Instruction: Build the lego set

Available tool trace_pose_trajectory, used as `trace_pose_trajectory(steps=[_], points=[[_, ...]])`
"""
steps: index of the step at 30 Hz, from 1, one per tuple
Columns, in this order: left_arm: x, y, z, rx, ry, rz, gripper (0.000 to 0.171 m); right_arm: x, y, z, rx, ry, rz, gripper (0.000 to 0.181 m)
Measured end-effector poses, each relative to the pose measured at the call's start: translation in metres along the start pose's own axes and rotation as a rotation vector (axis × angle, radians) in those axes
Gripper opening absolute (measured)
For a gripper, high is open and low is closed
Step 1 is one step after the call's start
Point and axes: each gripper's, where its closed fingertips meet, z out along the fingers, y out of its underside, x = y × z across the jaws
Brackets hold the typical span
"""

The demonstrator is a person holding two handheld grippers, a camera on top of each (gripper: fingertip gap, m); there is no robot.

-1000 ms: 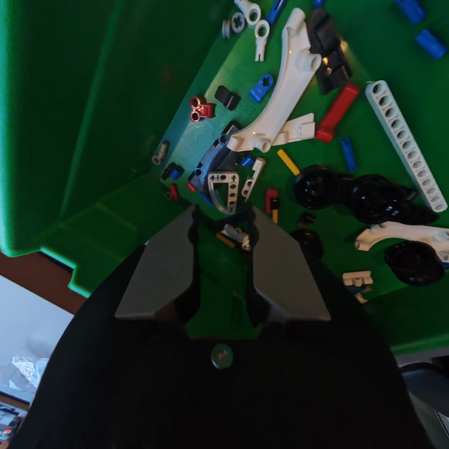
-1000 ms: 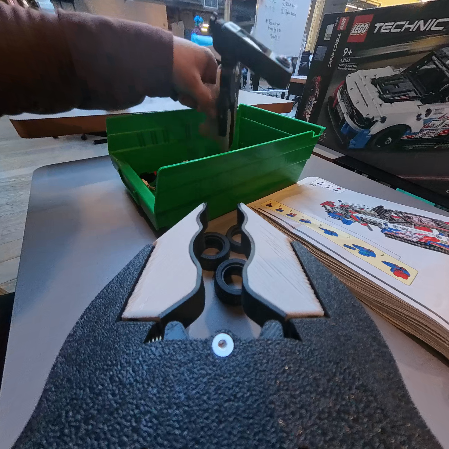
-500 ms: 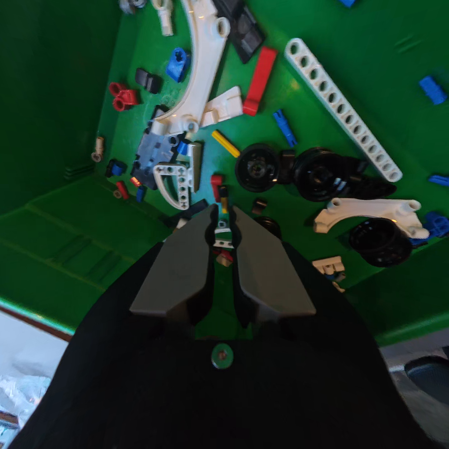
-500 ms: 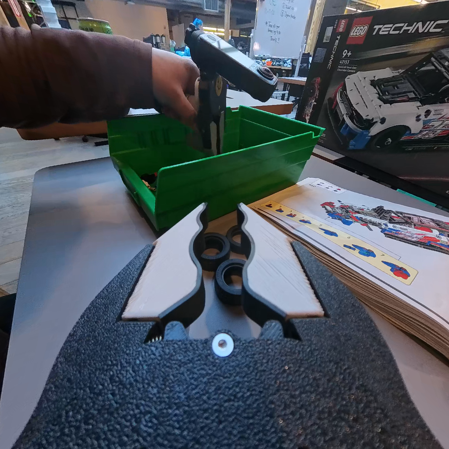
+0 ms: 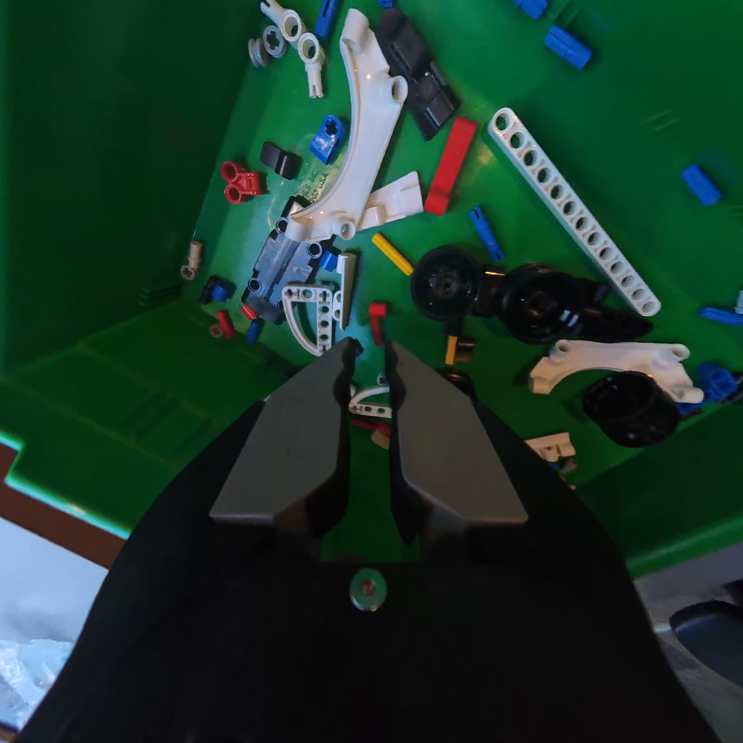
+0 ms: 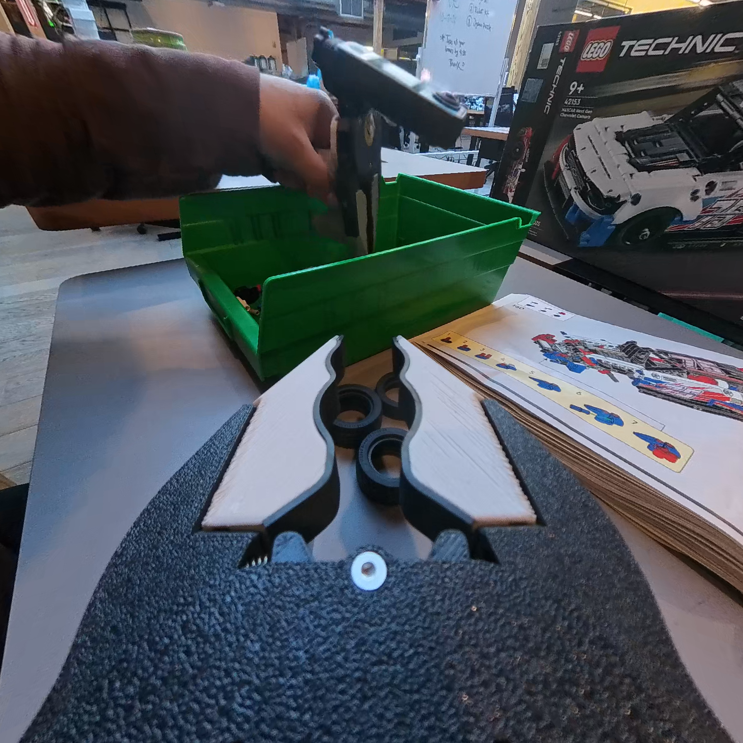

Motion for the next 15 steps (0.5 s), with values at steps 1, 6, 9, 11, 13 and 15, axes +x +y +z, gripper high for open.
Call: trace_pose_trajectory(steps=[1,6,9,11,13,15], points=[[-0.0009,-0.0002,0.003,-0.013,-0.011,0.015,0.011,0.0001,-0.0002,-0.0001,0.001,0.0,0.0,0.023],[0.0015,0.0016,0.0112,-0.081,0.017,0.032,0.002,0.0004,-0.0006,-0.0004,0.004,0.001,0.001,0.023],[0.0017,0.0016,0.0113,-0.093,0.042,0.022,0.002,0.0004,-0.0004,-0.0003,0.002,0.0,0.003,0.023],[0.0027,0.0016,0.011,-0.088,0.058,0.023,0.002,0.0002,-0.0006,-0.0004,0.003,-0.001,0.002,0.023],[0.0047,0.0013,0.0101,-0.078,0.072,0.025,0.0,-0.0002,-0.0003,-0.0008,0.002,-0.002,0.003,0.023],[0.0016,-0.0011,0.0053,-0.048,0.049,0.013,0.002,-0.0003,-0.0008,-0.0016,0.006,0.0,0.001,0.023]])
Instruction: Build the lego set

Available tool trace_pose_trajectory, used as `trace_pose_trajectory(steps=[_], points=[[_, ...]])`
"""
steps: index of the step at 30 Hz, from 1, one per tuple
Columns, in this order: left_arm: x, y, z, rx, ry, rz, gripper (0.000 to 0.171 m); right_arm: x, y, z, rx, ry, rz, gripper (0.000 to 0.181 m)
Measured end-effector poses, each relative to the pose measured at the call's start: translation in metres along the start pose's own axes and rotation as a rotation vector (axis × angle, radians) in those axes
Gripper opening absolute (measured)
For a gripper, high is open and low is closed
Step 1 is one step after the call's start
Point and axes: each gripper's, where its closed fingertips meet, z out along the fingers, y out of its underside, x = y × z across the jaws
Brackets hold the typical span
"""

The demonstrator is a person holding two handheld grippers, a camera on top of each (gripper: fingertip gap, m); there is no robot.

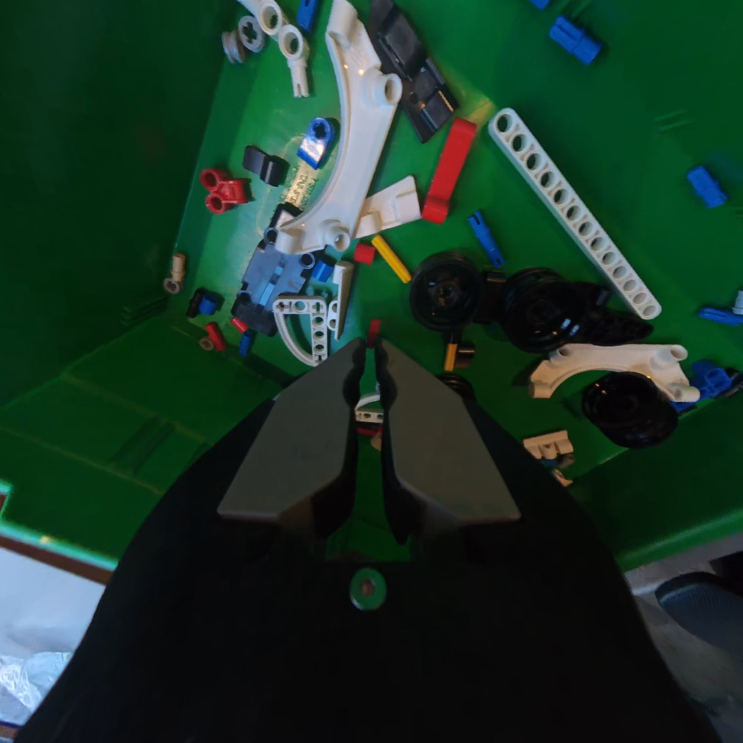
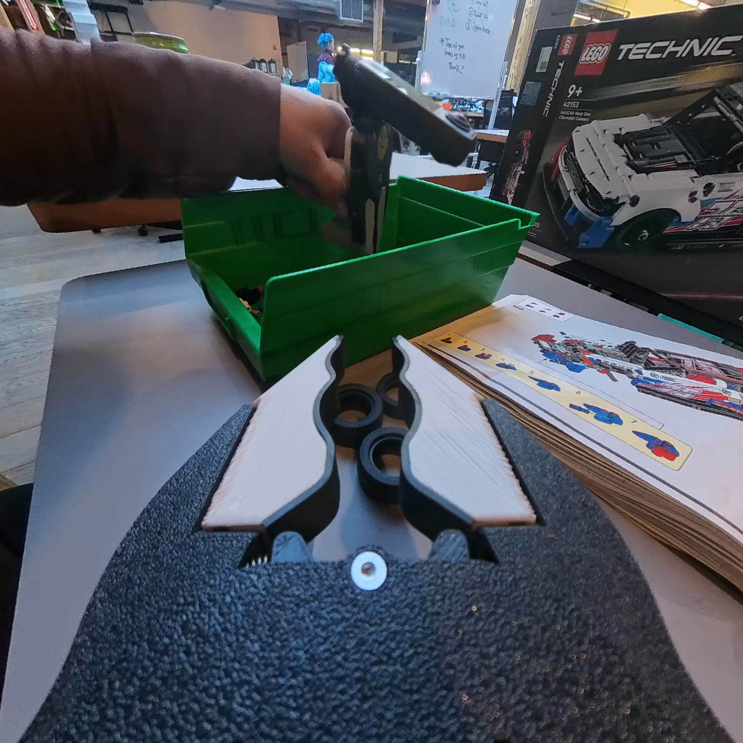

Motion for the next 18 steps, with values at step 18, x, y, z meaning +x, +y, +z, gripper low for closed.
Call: trace_pose_trajectory(steps=[18], points=[[0.288,-0.111,-0.111,0.682,0.242,0.301,0.001,0.026,-0.061,-0.142,0.087,0.318,0.008,0.02]])
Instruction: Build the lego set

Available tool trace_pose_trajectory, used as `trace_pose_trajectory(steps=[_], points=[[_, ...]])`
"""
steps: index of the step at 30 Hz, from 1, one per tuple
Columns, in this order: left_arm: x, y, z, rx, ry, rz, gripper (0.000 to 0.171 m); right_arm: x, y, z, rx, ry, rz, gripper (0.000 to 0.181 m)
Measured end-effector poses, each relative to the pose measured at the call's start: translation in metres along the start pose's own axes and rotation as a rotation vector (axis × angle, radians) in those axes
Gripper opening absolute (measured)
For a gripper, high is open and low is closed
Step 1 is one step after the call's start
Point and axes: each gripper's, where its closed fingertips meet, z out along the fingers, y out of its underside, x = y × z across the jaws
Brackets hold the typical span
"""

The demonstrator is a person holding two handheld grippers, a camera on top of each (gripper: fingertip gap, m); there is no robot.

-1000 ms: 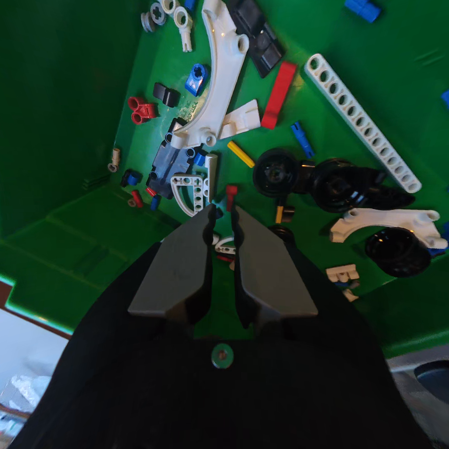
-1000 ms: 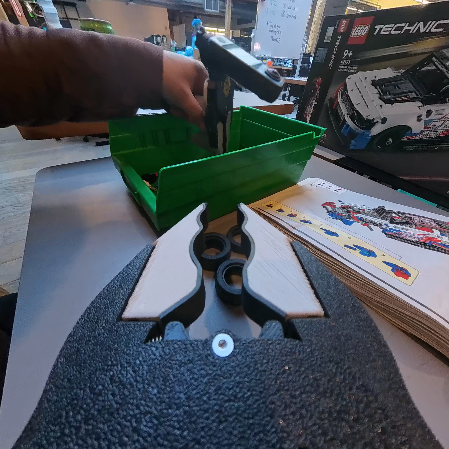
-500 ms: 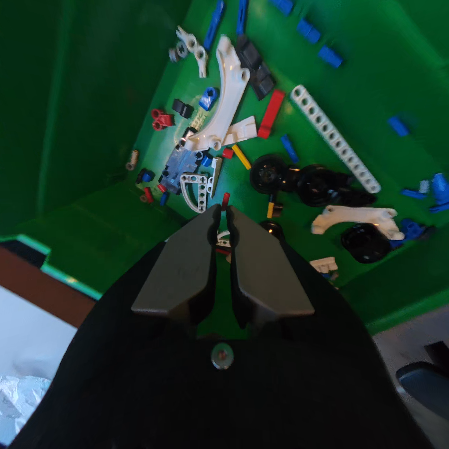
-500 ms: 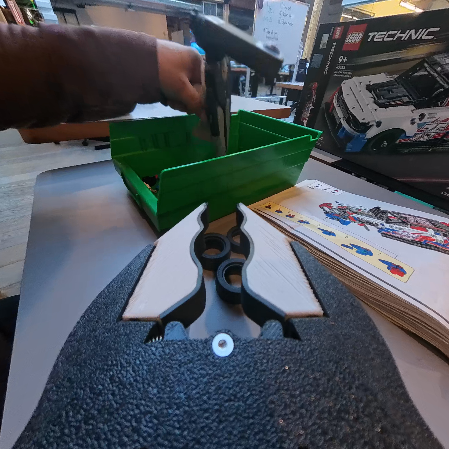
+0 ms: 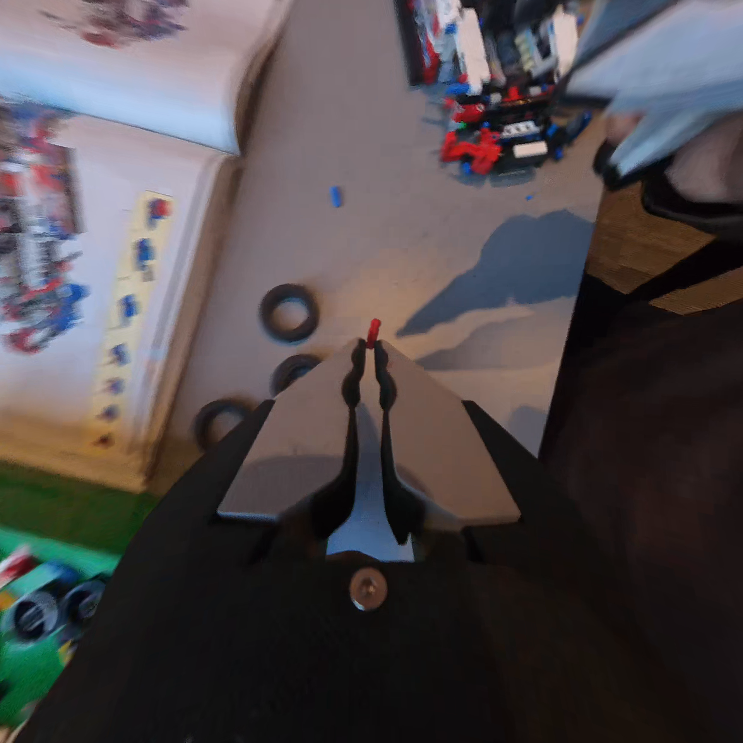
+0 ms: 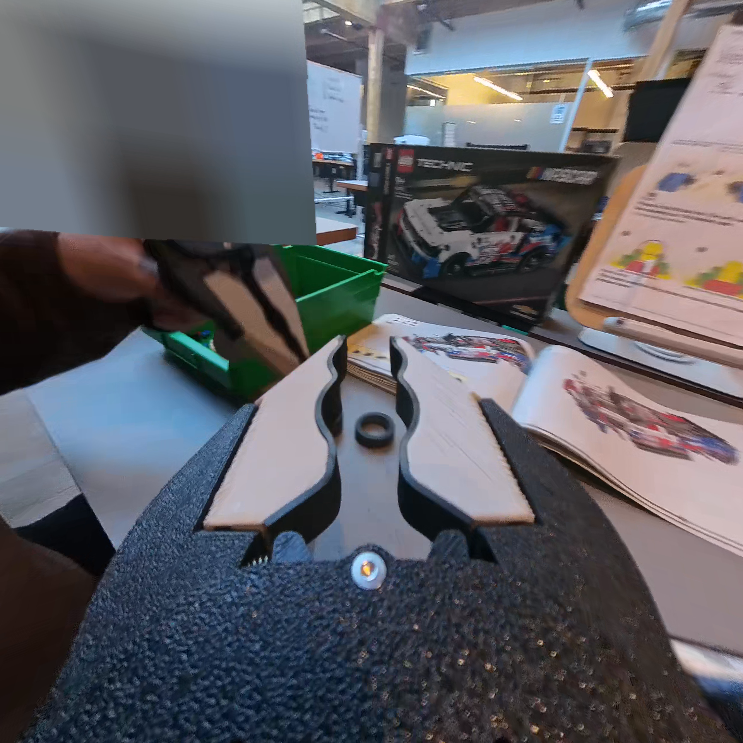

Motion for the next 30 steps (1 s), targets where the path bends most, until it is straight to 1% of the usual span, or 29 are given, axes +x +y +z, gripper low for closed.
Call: trace_pose_trajectory(steps=[2,3,4,6,8,9,11,12,13,14,15,17,20,22,24,25,27,28,30], points=[[0.012,0.005,0.033,-0.043,0.031,-0.023,0.001,0.016,0.0,-0.018,-0.014,0.066,-0.016,0.02],[0.012,0.007,0.048,-0.057,0.021,-0.023,0.001,0.023,0.0,-0.026,-0.019,0.098,-0.032,0.02],[0.009,0.009,0.061,-0.069,-0.008,-0.025,0.001,0.03,-0.001,-0.034,-0.021,0.132,-0.049,0.02],[0.007,0.017,0.084,-0.106,-0.021,-0.023,0.001,0.04,-0.001,-0.048,-0.021,0.183,-0.07,0.02],[0.002,0.021,0.102,-0.12,-0.037,-0.033,0.002,0.043,0.001,-0.056,-0.013,0.202,-0.063,0.02],[0.0,0.012,0.106,-0.06,-0.037,-0.042,0.0,0.043,0.004,-0.057,-0.015,0.199,-0.049,0.02],[-0.006,0.011,0.108,-0.063,-0.038,-0.083,0.001,0.038,0.013,-0.053,-0.029,0.174,-0.014,0.02],[-0.007,0.012,0.106,-0.075,-0.038,-0.101,0.007,0.033,0.017,-0.05,-0.037,0.155,-0.003,0.02],[-0.008,0.012,0.104,-0.076,-0.04,-0.114,0.023,0.028,0.02,-0.047,-0.044,0.139,0.003,0.02],[-0.008,0.012,0.099,-0.065,-0.041,-0.124,0.024,0.022,0.025,-0.043,-0.053,0.121,0.006,0.02],[-0.008,0.012,0.094,-0.044,-0.045,-0.13,0.021,0.016,0.029,-0.038,-0.062,0.102,0.009,0.02],[-0.006,0.016,0.08,-0.019,-0.059,-0.146,0.023,0.004,0.039,-0.028,-0.082,0.066,0.016,0.02],[0.0,0.021,0.05,0.053,-0.089,-0.161,0.024,-0.018,0.053,-0.011,-0.111,-0.007,0.048,0.02],[0.003,0.029,0.02,0.109,-0.126,-0.164,0.022,-0.031,0.067,0.002,-0.158,-0.043,0.047,0.02],[-0.003,0.039,-0.021,0.191,-0.19,-0.159,0.013,-0.042,0.079,0.015,-0.203,-0.077,0.032,0.02],[-0.014,0.049,-0.044,0.218,-0.252,-0.16,0.01,-0.046,0.083,0.021,-0.219,-0.09,0.018,0.02],[-0.048,0.077,-0.094,0.244,-0.422,-0.176,0.012,-0.054,0.089,0.034,-0.244,-0.115,-0.01,0.02],[-0.069,0.096,-0.118,0.231,-0.512,-0.196,0.013,-0.058,0.092,0.041,-0.254,-0.126,-0.021,0.02],[-0.112,0.14,-0.163,0.14,-0.68,-0.255,0.017,-0.066,0.097,0.055,-0.268,-0.15,-0.027,0.02]])
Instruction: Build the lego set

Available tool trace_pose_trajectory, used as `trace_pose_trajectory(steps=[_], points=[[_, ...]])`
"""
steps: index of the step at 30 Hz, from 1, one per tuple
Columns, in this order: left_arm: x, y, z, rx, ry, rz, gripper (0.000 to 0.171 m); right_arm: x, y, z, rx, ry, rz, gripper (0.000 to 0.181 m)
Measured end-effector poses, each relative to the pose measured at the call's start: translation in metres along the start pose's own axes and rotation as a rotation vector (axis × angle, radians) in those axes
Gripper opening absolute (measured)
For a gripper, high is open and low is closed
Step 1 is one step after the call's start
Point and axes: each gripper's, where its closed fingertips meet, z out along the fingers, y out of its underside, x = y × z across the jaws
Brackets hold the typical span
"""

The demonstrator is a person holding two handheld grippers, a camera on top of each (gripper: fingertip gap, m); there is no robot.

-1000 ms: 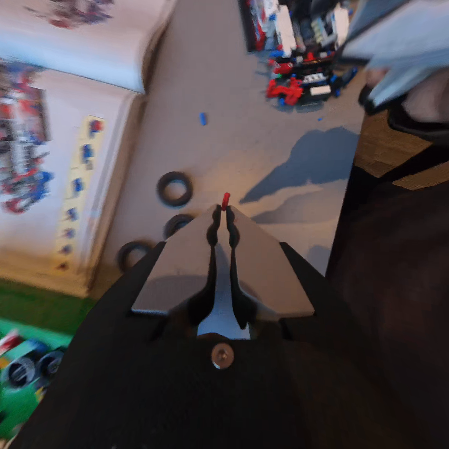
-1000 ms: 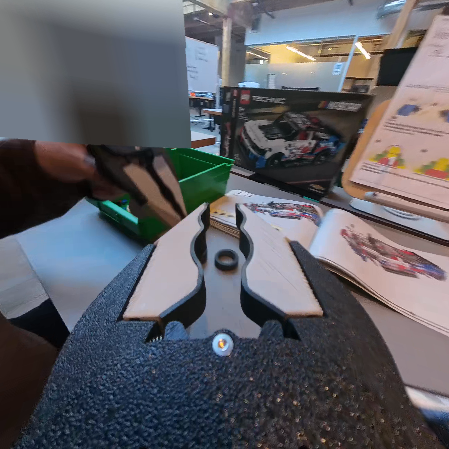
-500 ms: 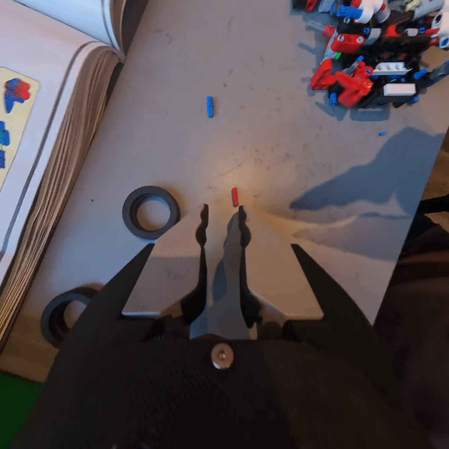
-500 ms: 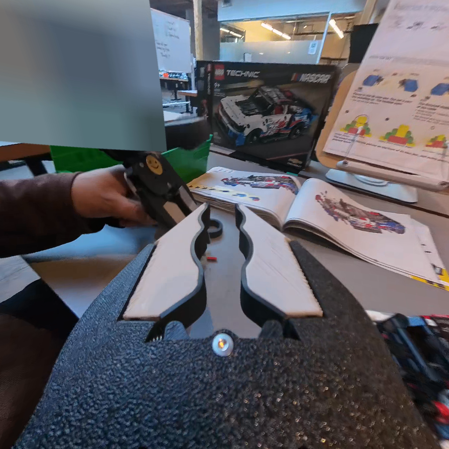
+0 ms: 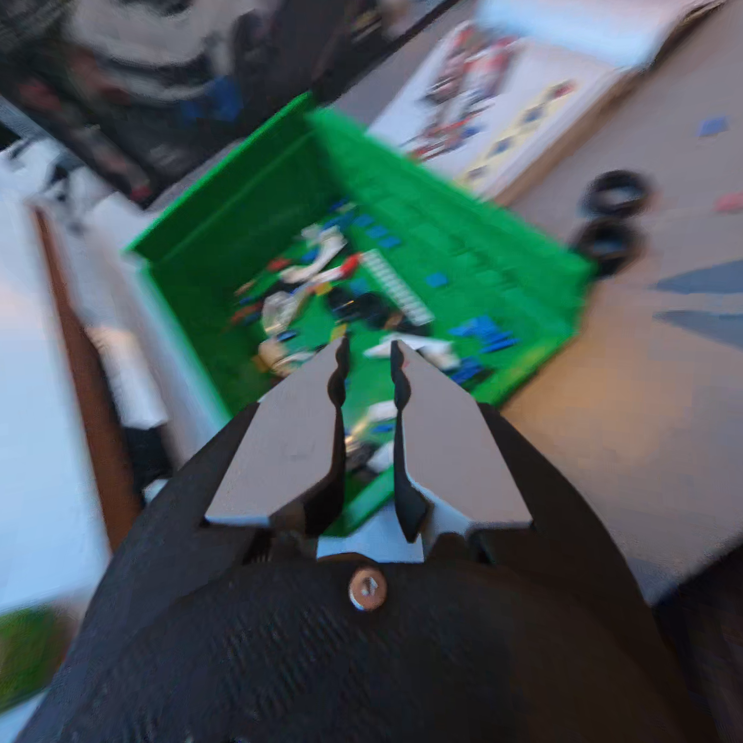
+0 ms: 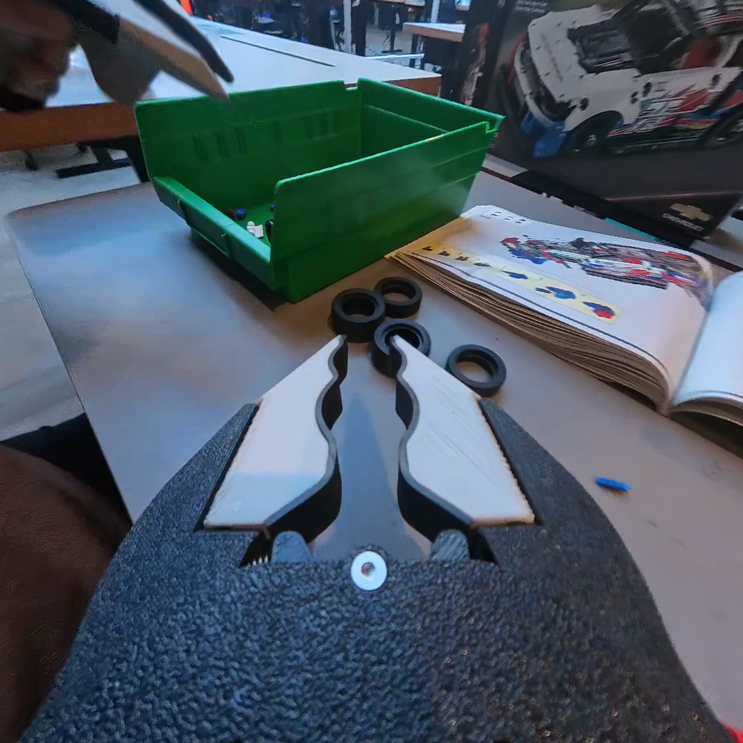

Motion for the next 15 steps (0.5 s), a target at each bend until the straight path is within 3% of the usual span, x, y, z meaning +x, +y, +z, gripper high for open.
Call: trace_pose_trajectory(steps=[2,4,10,13,15], points=[[-0.054,0.018,-0.005,-0.077,-0.114,0.003,0.021,-0.006,0.001,0.013,-0.017,-0.024,-0.008,0.019],[-0.08,0.02,-0.001,-0.121,-0.111,0.015,0.027,-0.013,-0.006,0.021,0.008,-0.047,-0.038,0.017],[-0.088,0.002,0.058,-0.157,0.027,0.095,0.021,-0.015,-0.009,0.04,-0.002,-0.082,-0.06,0.016],[-0.105,0.001,0.079,-0.192,-0.049,0.139,0.016,-0.014,-0.01,0.042,0.004,-0.094,-0.052,0.016],[-0.105,-0.001,0.086,-0.177,-0.022,0.11,0.012,-0.013,-0.012,0.042,0.011,-0.096,-0.047,0.016]])
